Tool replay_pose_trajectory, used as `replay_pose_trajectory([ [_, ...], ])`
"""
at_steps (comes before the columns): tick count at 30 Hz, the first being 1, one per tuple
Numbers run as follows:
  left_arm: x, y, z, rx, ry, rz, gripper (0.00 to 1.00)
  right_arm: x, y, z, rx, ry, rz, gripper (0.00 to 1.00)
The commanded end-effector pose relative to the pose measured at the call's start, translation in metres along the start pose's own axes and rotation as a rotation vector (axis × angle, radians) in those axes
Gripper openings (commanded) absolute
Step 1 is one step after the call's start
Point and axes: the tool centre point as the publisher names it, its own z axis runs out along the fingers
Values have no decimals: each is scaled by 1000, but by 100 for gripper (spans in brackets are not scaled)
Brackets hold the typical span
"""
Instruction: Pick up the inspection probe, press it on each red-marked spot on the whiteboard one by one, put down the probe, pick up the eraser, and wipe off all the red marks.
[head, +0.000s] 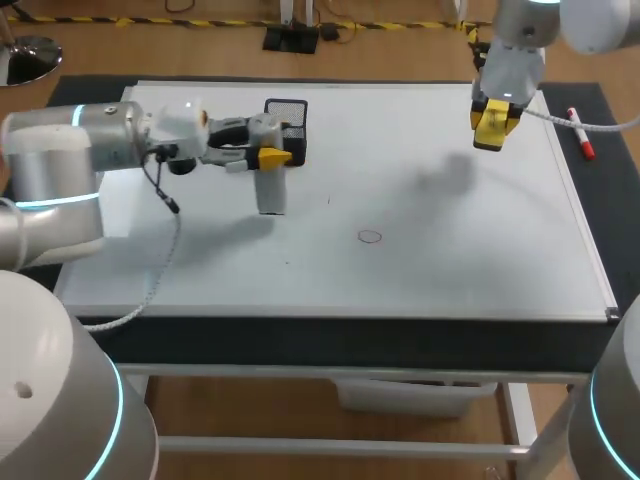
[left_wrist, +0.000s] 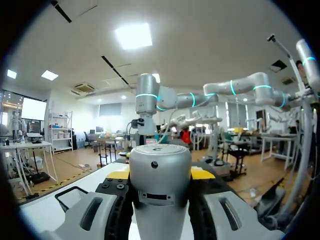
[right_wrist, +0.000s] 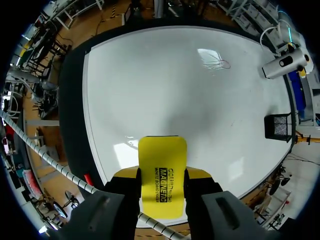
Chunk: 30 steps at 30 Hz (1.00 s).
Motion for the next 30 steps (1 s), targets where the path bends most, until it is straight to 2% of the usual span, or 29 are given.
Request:
replay_pose_trajectory([
  [1,5,-10,-32,-25,-97,-6,0,1,-1,-1,0,3,-2,0],
  [9,-5,-12,-63,4,-139,-7,0,1,-1,-1,0,3,-2,0],
  [25,-5,-12,-63,4,-139,-7,0,1,-1,-1,0,3,-2,0],
  [30,-5,-12,-63,4,-139,-7,0,-9,49,8,-14,-15,-90,0],
])
